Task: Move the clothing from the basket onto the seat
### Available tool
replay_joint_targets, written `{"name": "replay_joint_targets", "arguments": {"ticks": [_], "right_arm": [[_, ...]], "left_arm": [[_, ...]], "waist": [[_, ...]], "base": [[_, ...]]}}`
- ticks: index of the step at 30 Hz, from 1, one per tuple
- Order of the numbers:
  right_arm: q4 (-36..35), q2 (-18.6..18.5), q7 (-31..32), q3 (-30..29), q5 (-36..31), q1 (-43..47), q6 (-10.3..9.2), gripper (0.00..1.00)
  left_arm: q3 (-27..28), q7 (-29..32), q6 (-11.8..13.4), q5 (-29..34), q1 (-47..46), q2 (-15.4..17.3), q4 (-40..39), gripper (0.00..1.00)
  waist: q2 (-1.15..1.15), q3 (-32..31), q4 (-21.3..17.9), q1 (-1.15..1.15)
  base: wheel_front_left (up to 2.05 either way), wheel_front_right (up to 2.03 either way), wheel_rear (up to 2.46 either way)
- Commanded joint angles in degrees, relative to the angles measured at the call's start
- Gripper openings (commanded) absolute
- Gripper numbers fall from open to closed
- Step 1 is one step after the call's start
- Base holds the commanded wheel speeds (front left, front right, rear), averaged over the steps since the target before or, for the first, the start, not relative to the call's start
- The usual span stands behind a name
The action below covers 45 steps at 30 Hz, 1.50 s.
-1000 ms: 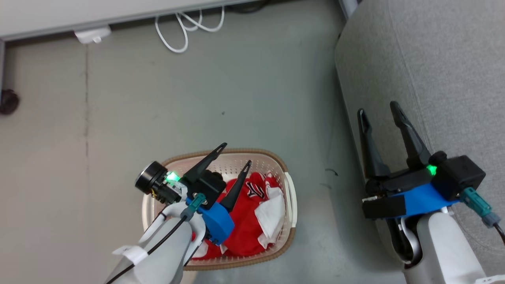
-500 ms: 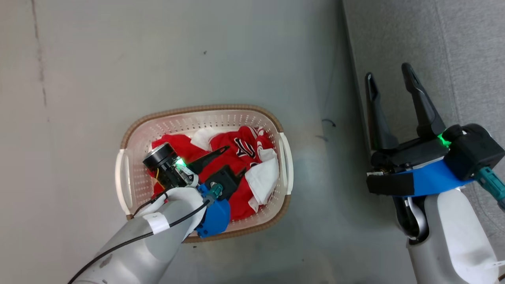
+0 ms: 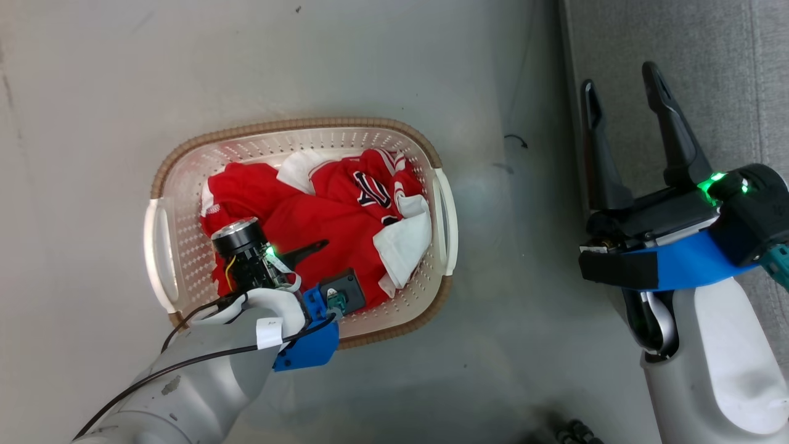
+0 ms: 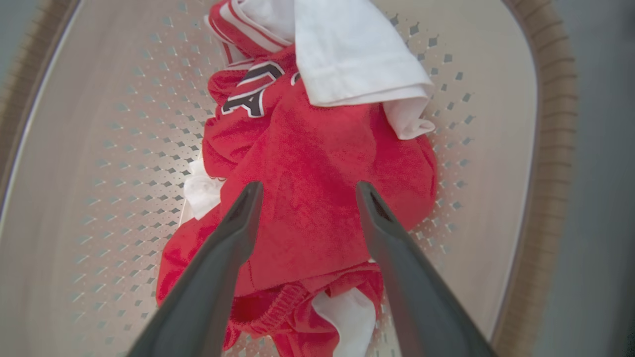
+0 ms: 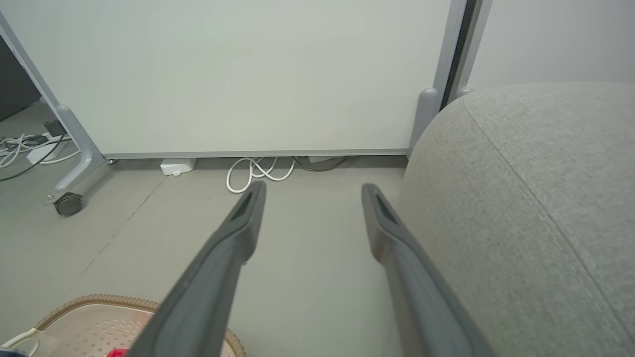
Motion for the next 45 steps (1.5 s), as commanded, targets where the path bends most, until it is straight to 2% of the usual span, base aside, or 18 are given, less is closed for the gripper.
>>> {"name": "replay_joint_targets", "arguments": {"ticks": [1, 8, 13, 24, 32, 39, 45], "right_arm": [[-0.28, -0.18, -0.20, -0.10, -0.22, -0.84, 0.03, 1.00], [-1.15, 0.03, -0.20, -0.47, -0.38, -1.16, 0.03, 1.00], [-1.39, 0.18, -0.20, -0.54, -0.29, -1.37, 0.03, 1.00], [-2.37, 0.48, -0.20, -1.34, -0.47, -1.76, 0.03, 1.00], [-3.30, 0.64, -0.20, -1.76, -0.59, -1.75, 0.03, 1.00], [-4.04, 0.70, -0.20, -1.43, -0.49, -1.86, 0.03, 1.00], [-4.60, 0.72, -0.20, -1.96, -0.26, -1.90, 0.03, 1.00]], "left_arm": [[-0.03, 0.15, -0.05, 0.36, -0.81, 0.06, 0.22, 1.00], [-0.68, 3.08, -0.05, 8.13, -0.31, -0.12, 2.04, 1.00], [-0.68, 4.01, -0.05, 10.58, -0.19, -0.09, 2.68, 1.00], [-0.68, 4.23, -0.05, 10.63, -2.18, -0.76, 3.16, 1.00], [-0.67, 3.67, -0.04, 7.18, -4.60, -1.91, 3.18, 1.00], [-0.68, 4.96, -0.03, 1.67, -6.69, -2.64, 3.11, 1.00], [-0.68, 6.28, -0.03, 3.82, -7.45, -2.85, 3.14, 1.00]], "waist": [[0.00, 0.81, -0.20, -0.01], [0.00, 3.16, -0.78, -0.01], [0.00, 4.04, -1.06, -0.01], [0.00, 7.13, -1.74, -0.01], [0.00, 9.39, -1.69, -0.01], [0.00, 11.00, -2.03, -0.01], [0.00, 12.28, -2.20, -0.01]], "base": [[0.00, 0.00, 0.00], [0.00, 0.00, 0.00], [0.00, 0.00, 0.00], [0.00, 0.00, 0.00], [0.00, 0.00, 0.00], [0.00, 0.00, 0.00], [0.00, 0.00, 0.00]]}}
